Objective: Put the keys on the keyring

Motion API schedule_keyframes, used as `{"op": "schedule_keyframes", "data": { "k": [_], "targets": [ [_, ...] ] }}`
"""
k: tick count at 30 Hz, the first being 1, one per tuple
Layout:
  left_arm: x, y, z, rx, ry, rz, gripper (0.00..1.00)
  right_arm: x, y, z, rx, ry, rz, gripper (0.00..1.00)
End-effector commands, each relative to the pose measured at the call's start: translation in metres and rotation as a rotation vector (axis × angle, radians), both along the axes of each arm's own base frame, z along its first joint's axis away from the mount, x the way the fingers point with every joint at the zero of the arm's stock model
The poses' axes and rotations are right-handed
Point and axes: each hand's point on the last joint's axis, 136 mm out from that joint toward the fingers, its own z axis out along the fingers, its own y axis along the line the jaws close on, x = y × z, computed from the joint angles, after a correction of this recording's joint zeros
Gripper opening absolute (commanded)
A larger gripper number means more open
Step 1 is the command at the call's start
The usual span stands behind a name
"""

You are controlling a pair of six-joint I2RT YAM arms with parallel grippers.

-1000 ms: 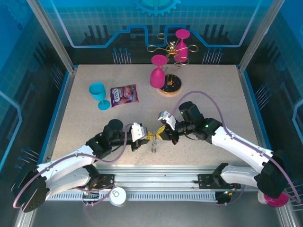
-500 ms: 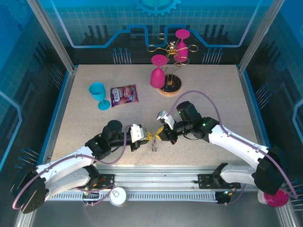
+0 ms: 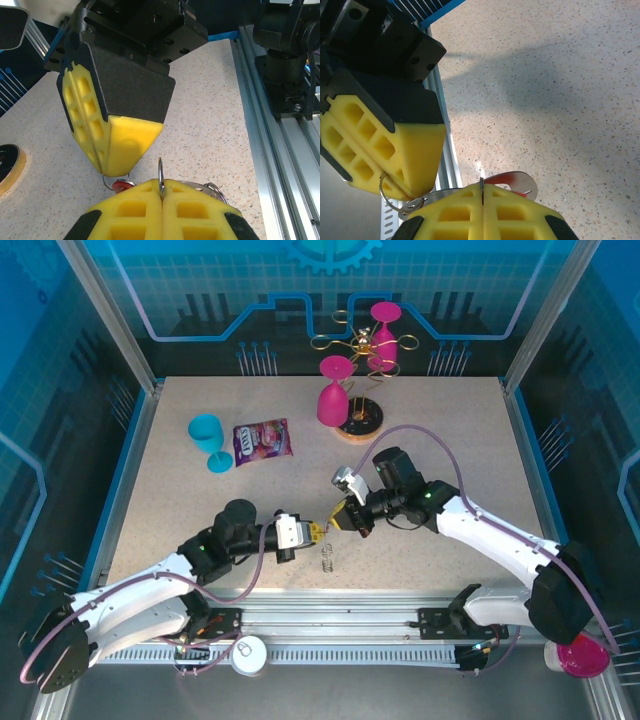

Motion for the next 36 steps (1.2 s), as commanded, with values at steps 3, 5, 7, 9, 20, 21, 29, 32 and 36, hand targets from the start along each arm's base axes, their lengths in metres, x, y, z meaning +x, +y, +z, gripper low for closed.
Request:
{"op": "schedule_keyframes", "data": {
  "k": [3,5,7,9,20,21,29,32,36],
  "targets": [
    [0.001,0.001,0.008,-0.024,-0.082,0.014,0.0,-0.003,-0.013,0.008,-0.022,-0.079,-0.005,0.0],
    [0.005,0.001,0.008,-0.025,-0.046,0.039,0.0,-0.006,-0.02,-0.002,-0.084,-0.158,-0.014,0.0],
    [0.011,0.001,0.009,-0.032,0.018,0.076,0.0,-0.005,-0.021,0.002,-0.086,-0.27,-0.034,0.0],
    [0.014,0.001,0.012,-0.047,0.092,0.112,0.0,0.002,-0.024,0.009,-0.062,-0.378,-0.081,0.0],
    [0.021,0.01,0.016,-0.146,0.559,0.315,0.0,0.017,-0.016,0.033,-0.011,-0.741,-0.049,0.0],
    [0.021,0.01,0.015,-0.151,0.584,0.317,0.0,0.017,-0.016,0.034,-0.01,-0.755,-0.04,0.0],
    [0.024,0.01,0.009,-0.213,0.683,0.289,0.0,0.013,-0.008,0.033,-0.015,-0.812,0.044,0.0],
    [0.023,0.008,0.005,-0.206,0.695,0.263,0.0,0.011,-0.006,0.03,-0.025,-0.816,0.067,0.0],
    [0.022,0.007,0.001,-0.197,0.7,0.232,0.0,0.008,-0.003,0.031,-0.026,-0.833,0.093,0.0]
  ]
}}
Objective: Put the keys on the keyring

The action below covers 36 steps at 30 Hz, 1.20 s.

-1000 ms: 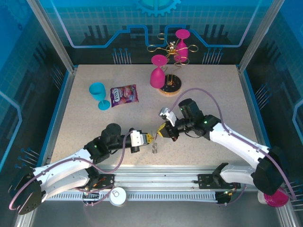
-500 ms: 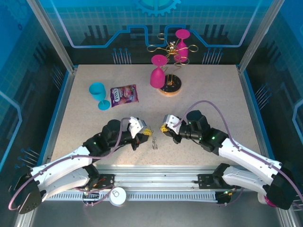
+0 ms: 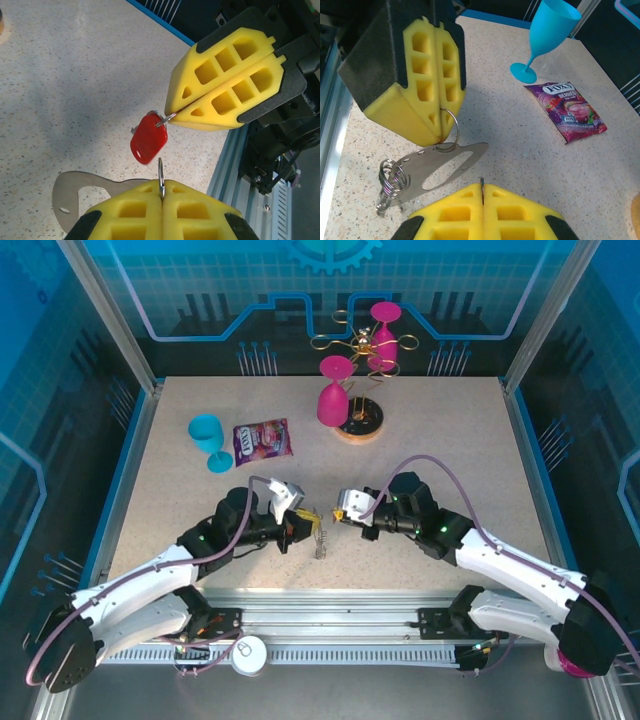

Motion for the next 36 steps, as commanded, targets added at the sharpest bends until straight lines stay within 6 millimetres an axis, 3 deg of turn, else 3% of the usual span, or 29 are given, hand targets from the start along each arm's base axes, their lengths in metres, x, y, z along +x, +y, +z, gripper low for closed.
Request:
{"op": "schedule_keyframes", "data": {
  "k": [1,36],
  "targets": [
    [-0.006,-0.005,0.003,-0.049,0.004,-0.059,0.0,-0.005,0.011,0.019,0.02,-0.069,0.059,0.0],
    [0.001,-0.003,0.006,-0.06,0.048,-0.026,0.0,-0.029,0.025,0.001,-0.102,-0.159,0.193,0.0]
  ]
}}
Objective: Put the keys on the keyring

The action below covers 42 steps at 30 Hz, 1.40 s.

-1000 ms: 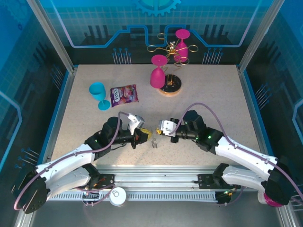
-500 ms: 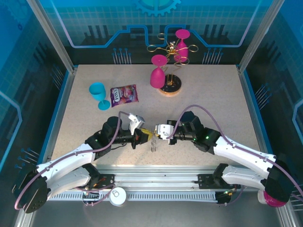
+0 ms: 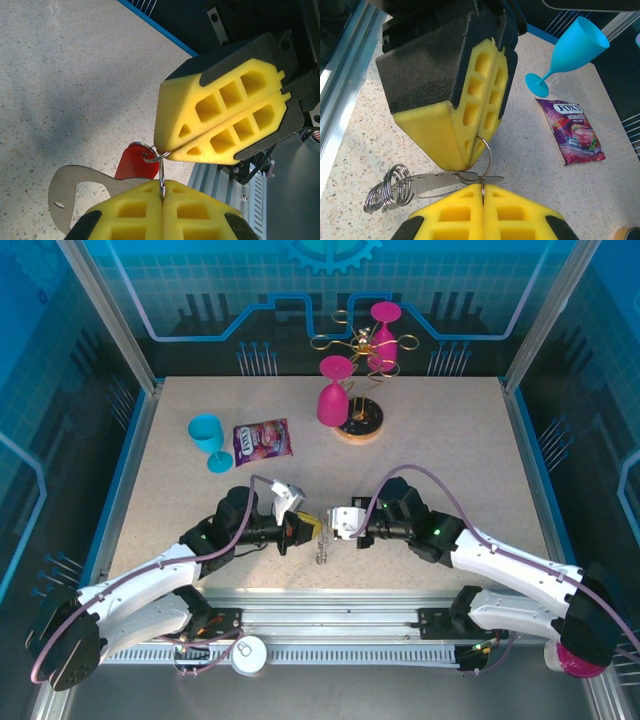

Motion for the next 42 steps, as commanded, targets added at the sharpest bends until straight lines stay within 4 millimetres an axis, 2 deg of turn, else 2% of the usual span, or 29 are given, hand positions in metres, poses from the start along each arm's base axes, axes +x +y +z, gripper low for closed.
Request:
{"op": "schedule_keyframes", "data": {
  "k": [1,29,35,42],
  "targets": [
    [0.01,0.001,0.009,-0.021,-0.002,0.042,0.0,-0.013,0.009,0.007,-0.001,-0.012,0.068,0.0],
    [0.02,0.006,0.017,-0.02,-0.028,0.099,0.0,-0.028,0.013,-0.018,-0.134,-0.012,0.131,0.0],
    [0.015,0.006,0.016,-0.015,-0.052,0.074,0.0,-0.016,0.01,-0.017,-0.14,-0.034,0.068,0.0],
    [0.008,0.005,0.01,0.0,-0.044,0.037,0.0,0.004,0.0,0.007,-0.051,-0.072,-0.041,0.0]
  ]
}}
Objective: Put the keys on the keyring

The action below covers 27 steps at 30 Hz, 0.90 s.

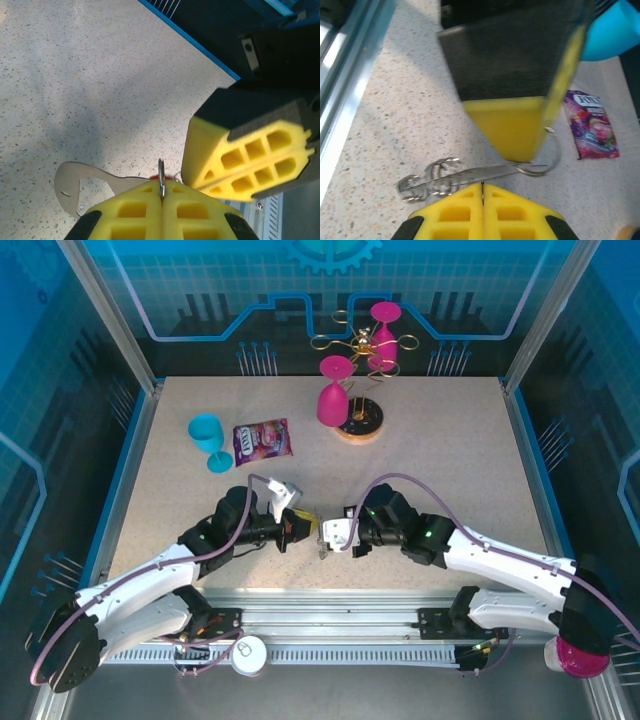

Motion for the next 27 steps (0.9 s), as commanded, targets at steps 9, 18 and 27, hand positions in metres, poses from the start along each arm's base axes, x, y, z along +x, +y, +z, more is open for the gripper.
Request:
{"op": "schedule_keyframes", "data": {
  "k": [9,18,27],
  "targets": [
    [-0.006,-0.006,0.015,-0.039,-0.031,-0.067,0.0,0.012,0.0,0.037,0.136,-0.038,-0.048,0.0],
    [-0.008,-0.008,0.018,-0.052,-0.029,-0.083,0.0,0.013,0.002,0.035,0.132,-0.033,-0.048,0.0],
    [-0.007,-0.009,0.019,-0.058,-0.028,-0.081,0.0,0.009,0.003,0.028,0.11,-0.016,-0.03,0.0]
  ]
}}
